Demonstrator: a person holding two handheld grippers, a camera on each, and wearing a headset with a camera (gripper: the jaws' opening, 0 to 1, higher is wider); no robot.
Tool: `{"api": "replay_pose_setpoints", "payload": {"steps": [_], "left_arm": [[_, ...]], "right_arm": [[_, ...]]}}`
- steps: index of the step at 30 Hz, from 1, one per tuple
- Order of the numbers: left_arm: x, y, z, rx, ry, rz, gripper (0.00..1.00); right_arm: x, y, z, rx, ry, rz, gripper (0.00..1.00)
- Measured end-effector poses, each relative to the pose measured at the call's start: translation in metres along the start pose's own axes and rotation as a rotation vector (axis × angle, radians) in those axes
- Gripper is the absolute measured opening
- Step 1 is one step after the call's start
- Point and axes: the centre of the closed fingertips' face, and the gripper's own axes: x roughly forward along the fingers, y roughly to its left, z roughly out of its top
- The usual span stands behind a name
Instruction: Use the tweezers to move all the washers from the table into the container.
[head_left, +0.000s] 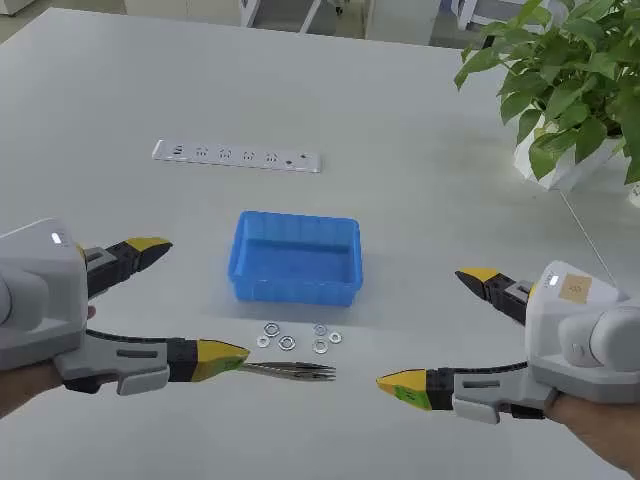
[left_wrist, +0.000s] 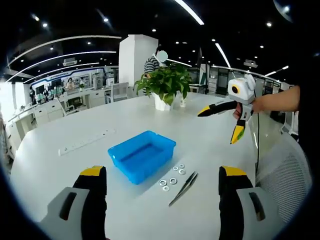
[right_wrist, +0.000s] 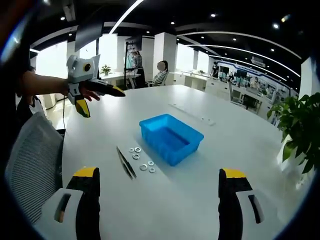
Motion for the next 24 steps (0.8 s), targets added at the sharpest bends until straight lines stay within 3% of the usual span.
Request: {"api": "replay_pose_setpoints", "payload": {"steps": [24], "left_arm": [[-0.0005, 0.002, 0.0016, 0.012, 0.001, -0.001, 0.98]], "right_arm": [[-0.0002, -0.0001, 0.0017, -0.007, -0.001, 0.0, 1.0]]}}
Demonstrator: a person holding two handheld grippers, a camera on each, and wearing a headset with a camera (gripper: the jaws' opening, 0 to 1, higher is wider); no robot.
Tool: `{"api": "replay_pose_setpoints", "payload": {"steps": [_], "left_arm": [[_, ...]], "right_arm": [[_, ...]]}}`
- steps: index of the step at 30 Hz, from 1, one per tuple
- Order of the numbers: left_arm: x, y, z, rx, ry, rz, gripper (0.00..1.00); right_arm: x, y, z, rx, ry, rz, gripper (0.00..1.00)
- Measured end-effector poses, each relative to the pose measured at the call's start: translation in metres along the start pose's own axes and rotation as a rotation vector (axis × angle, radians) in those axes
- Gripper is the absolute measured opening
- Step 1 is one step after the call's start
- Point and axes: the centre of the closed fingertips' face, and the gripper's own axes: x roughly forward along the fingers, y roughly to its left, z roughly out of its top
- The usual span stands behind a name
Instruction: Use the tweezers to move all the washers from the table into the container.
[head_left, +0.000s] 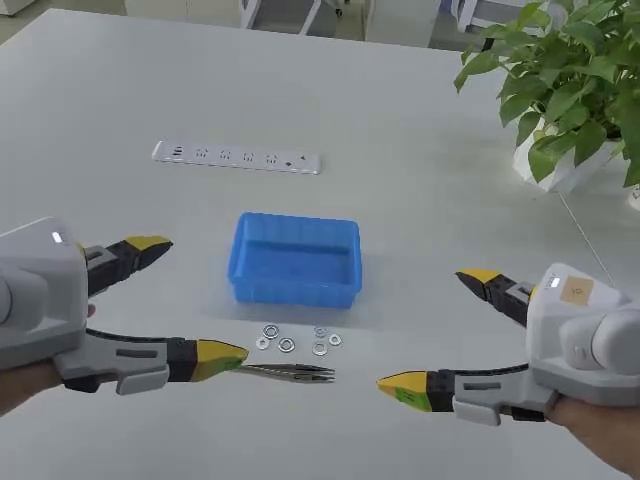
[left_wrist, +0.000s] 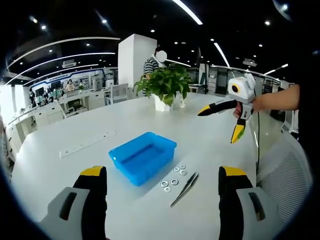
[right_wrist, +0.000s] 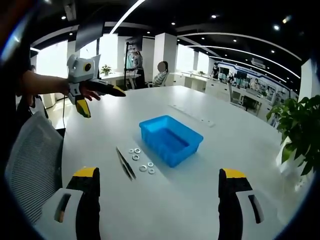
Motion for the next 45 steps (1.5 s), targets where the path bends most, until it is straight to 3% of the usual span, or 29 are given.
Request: {"api": "replay_pose_setpoints", "payload": {"steps": [28, 40, 45], "left_arm": [[0.001, -0.001, 0.0, 0.01, 0.008, -0.014, 0.98], [0.007, -0.002, -0.008, 0.037, 0.048, -0.057, 0.93], [0.009, -0.006, -0.017, 0.067, 0.088, -0.095, 0.86]], "right_arm": [[0.002, -0.003, 0.001, -0.019, 0.009, 0.011, 1.0], [0.011, 0.005, -0.004, -0.08, 0.055, 0.061, 0.92], [0.021, 0.015, -0.009, -0.138, 0.1, 0.122, 0.84]]}}
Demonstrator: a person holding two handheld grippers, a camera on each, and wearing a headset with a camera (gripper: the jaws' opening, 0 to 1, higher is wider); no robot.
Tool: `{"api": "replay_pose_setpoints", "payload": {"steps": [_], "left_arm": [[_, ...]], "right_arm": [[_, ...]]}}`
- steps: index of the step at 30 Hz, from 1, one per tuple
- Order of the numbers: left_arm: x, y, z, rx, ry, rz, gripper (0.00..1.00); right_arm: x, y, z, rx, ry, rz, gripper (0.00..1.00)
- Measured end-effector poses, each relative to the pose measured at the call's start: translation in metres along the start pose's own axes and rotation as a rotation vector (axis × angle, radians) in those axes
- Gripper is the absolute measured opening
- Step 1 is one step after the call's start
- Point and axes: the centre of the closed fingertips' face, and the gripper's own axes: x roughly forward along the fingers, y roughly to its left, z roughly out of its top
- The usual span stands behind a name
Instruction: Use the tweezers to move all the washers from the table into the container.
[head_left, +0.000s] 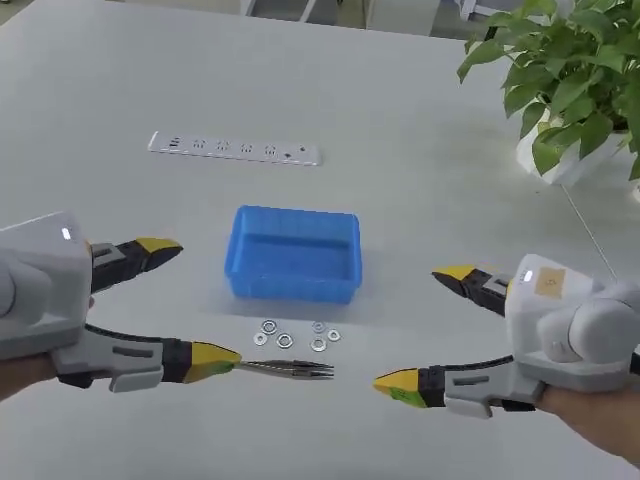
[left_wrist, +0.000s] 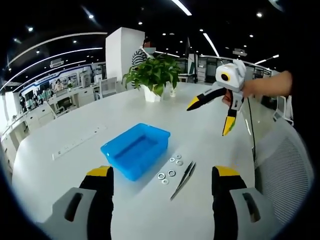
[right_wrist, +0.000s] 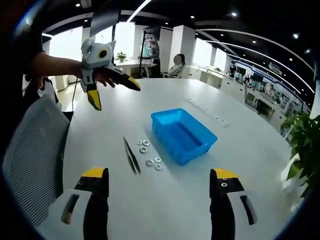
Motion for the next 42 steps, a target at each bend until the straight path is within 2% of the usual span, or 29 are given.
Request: {"api": "replay_pose_setpoints", "payload": {"steps": [7, 13, 17, 21, 30, 34, 36, 42], "left_arm": [[0.006, -0.004, -0.012, 0.03, 0.053, -0.051, 0.76], [0.01, -0.006, -0.023, 0.058, 0.097, -0.097, 0.63], [0.012, -0.008, -0.029, 0.071, 0.119, -0.126, 0.53], [0.017, -0.01, -0.037, 0.079, 0.143, -0.161, 0.48], [0.027, -0.015, -0.058, 0.124, 0.231, -0.234, 0.34], [0.031, -0.016, -0.065, 0.153, 0.259, -0.253, 0.28], [0.034, -0.016, -0.069, 0.173, 0.275, -0.263, 0.25], [0.043, -0.022, -0.077, 0.214, 0.322, -0.312, 0.18]], "right_arm": [[0.018, 0.012, -0.003, -0.065, 0.053, 0.081, 0.73], [0.032, 0.021, -0.006, -0.128, 0.094, 0.15, 0.64], [0.041, 0.028, -0.007, -0.165, 0.103, 0.2, 0.55], [0.049, 0.035, -0.01, -0.211, 0.126, 0.255, 0.46], [0.067, 0.048, -0.013, -0.299, 0.156, 0.349, 0.32], [0.074, 0.054, -0.02, -0.384, 0.2, 0.397, 0.28], [0.079, 0.054, -0.024, -0.409, 0.223, 0.401, 0.25], [0.09, 0.058, -0.026, -0.436, 0.247, 0.43, 0.19]]}}
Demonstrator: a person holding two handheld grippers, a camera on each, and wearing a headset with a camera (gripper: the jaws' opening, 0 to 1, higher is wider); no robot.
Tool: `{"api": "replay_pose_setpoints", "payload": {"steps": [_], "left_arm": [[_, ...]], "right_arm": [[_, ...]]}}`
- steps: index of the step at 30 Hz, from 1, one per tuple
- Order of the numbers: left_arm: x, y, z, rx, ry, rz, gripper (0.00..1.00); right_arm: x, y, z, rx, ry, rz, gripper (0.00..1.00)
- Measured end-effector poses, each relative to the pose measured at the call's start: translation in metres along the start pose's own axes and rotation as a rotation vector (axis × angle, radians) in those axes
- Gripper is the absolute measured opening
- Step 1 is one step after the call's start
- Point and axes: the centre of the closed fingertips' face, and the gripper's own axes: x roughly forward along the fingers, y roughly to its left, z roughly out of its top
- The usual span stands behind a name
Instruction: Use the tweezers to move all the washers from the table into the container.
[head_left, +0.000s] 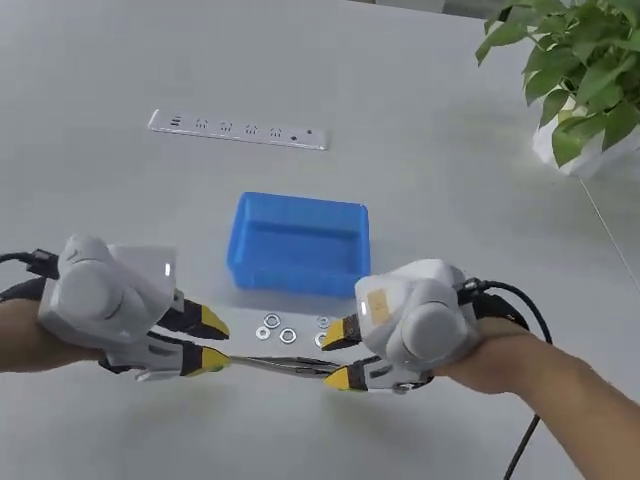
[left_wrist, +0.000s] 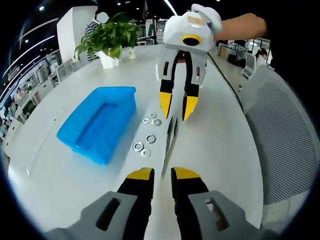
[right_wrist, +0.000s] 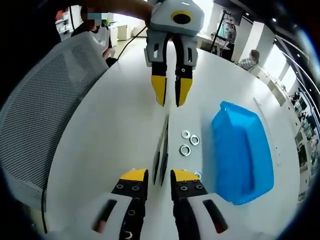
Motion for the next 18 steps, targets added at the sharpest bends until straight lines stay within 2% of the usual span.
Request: {"api": "replay_pose_setpoints", "payload": {"steps": [6, 9, 11, 18], "left_arm": [[0.01, 0.0, -0.004, 0.021, 0.042, -0.021, 0.15], [0.015, -0.003, -0.01, 0.037, 0.065, -0.048, 0.13], [0.019, -0.001, -0.013, 0.032, 0.07, -0.055, 0.13], [0.027, 0.001, -0.015, 0.039, 0.063, -0.075, 0.09]], "right_arm": [[0.008, -0.003, 0.001, 0.022, 0.007, 0.02, 0.16], [0.011, -0.003, -0.002, 0.033, 0.02, 0.023, 0.14], [0.012, -0.003, -0.004, 0.036, 0.028, 0.024, 0.13], [0.014, -0.002, -0.006, 0.053, 0.029, 0.027, 0.12]]}}
